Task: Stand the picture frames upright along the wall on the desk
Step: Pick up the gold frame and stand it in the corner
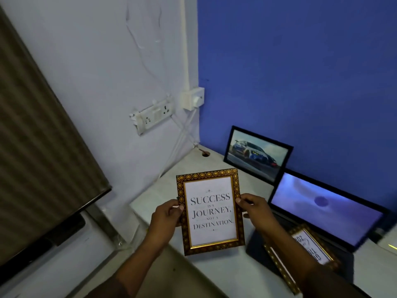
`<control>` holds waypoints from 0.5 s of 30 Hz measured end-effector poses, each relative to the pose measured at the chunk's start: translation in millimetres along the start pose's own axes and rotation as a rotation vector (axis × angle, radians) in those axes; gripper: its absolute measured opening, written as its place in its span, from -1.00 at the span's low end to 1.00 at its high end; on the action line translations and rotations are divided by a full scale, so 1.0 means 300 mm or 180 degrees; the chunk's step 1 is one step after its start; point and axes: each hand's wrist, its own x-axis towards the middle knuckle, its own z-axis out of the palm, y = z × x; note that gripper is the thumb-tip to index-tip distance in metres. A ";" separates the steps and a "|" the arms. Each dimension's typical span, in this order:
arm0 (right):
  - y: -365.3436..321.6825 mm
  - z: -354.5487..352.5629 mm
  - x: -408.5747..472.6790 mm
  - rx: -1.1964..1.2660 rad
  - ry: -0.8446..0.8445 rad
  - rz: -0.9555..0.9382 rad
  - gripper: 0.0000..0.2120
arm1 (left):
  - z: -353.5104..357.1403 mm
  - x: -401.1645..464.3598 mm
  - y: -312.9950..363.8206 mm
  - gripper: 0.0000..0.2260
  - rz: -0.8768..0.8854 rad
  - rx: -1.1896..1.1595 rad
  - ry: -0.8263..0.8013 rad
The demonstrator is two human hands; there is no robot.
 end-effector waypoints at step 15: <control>-0.150 0.157 0.654 -0.0247 -0.0357 -0.0346 -0.86 | -0.142 0.539 0.099 -0.87 -0.0076 0.0175 0.0220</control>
